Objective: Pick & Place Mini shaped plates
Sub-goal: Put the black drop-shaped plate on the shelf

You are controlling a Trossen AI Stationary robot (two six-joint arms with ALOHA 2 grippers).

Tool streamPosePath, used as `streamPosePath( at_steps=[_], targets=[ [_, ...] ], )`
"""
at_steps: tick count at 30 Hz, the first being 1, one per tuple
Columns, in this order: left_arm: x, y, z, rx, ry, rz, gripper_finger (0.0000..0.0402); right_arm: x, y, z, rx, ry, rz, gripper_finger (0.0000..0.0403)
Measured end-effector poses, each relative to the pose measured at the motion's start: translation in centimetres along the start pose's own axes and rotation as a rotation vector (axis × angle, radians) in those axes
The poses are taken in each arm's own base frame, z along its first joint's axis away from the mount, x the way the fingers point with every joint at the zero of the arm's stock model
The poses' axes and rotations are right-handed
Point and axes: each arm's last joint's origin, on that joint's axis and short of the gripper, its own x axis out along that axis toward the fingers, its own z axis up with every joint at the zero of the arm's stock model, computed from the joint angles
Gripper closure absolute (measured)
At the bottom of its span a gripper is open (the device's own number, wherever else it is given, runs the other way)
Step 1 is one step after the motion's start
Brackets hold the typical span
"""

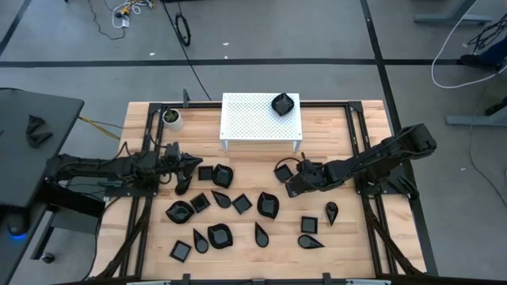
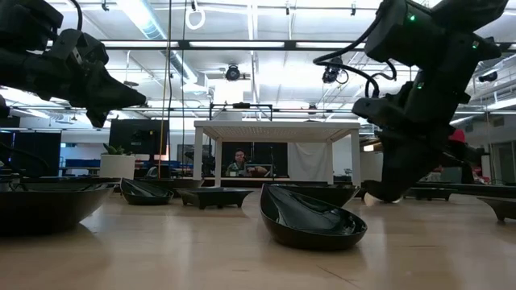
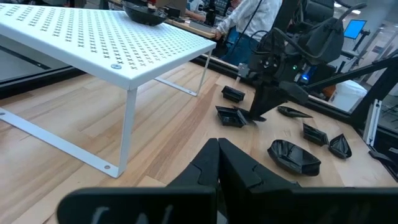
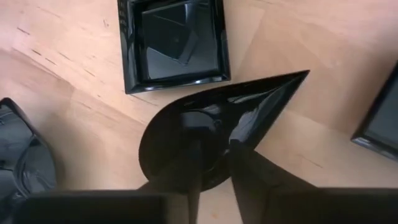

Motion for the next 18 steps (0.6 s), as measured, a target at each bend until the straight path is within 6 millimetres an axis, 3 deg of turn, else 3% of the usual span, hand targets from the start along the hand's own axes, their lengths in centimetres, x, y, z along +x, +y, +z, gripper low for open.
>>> streamPosePath(
  at_steps=[6,18],
  targets=[
    [0.0,0.0,0.0,-0.004,-0.002,0.000,0.0394,0.0,0.0,0.0,-0.048,-0.008,-0.003,0.0396],
    [0.0,0.0,0.0,-0.007,0.000,-0.004,0.0394,-1.5,0.0,0.3,-0.032,0.002,0.043,0.0401]
  ],
)
